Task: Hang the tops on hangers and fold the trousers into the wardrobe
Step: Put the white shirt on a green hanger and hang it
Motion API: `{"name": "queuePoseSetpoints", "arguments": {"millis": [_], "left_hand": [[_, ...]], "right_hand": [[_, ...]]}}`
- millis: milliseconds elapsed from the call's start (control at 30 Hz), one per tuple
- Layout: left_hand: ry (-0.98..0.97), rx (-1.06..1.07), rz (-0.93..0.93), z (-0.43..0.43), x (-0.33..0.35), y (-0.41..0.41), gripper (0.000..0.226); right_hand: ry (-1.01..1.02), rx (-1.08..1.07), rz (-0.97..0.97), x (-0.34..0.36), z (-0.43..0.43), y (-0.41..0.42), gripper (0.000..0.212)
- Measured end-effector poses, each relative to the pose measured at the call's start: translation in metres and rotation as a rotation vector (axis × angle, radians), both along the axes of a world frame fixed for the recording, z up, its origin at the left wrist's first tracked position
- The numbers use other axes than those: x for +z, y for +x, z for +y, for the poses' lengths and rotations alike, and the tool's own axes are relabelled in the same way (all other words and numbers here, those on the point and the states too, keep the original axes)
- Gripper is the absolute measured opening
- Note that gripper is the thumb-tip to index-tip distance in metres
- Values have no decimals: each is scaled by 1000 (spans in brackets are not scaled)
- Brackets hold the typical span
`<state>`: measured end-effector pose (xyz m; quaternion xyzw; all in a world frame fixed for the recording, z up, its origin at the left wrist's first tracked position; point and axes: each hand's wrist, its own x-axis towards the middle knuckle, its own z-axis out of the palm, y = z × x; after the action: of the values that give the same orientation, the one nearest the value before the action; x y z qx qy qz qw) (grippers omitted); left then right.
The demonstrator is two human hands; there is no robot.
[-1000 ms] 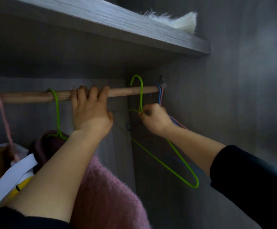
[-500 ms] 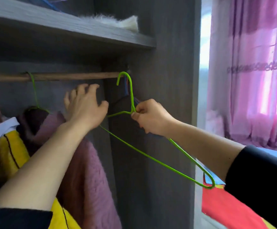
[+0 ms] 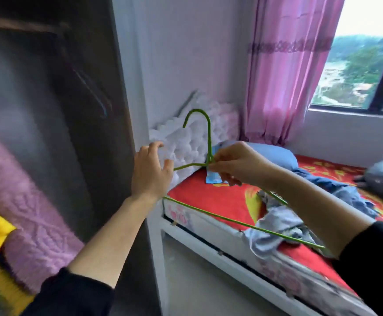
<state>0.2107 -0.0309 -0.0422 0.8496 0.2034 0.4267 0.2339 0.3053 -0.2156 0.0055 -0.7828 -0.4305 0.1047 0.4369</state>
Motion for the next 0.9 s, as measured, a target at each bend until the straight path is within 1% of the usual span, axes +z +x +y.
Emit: {"name": "queuePoseSetpoints", "arguments": {"millis": [133, 300, 400, 667, 800, 900], "left_hand": [[-105, -149, 142, -74, -46, 52, 37], [-77, -322, 343, -164, -91, 130, 38], [-61, -422, 440, -217, -119, 180, 38], [-126, -648, 718, -334, -210, 314, 35], [-98, -733, 824, -380, -236, 383, 34], [-69, -780, 916, -410, -252, 428, 31]], "right_hand": [[-147, -111, 4, -43, -83, 23, 25], [-239, -300, 31, -99, -167, 55, 20], [-253, -406, 117, -128, -214, 84, 22], [-245, -638, 391, -199, -329, 190, 20], [-236, -836, 491, -230, -375, 246, 36], [-222, -981, 526, -248, -410, 277, 49]]}}
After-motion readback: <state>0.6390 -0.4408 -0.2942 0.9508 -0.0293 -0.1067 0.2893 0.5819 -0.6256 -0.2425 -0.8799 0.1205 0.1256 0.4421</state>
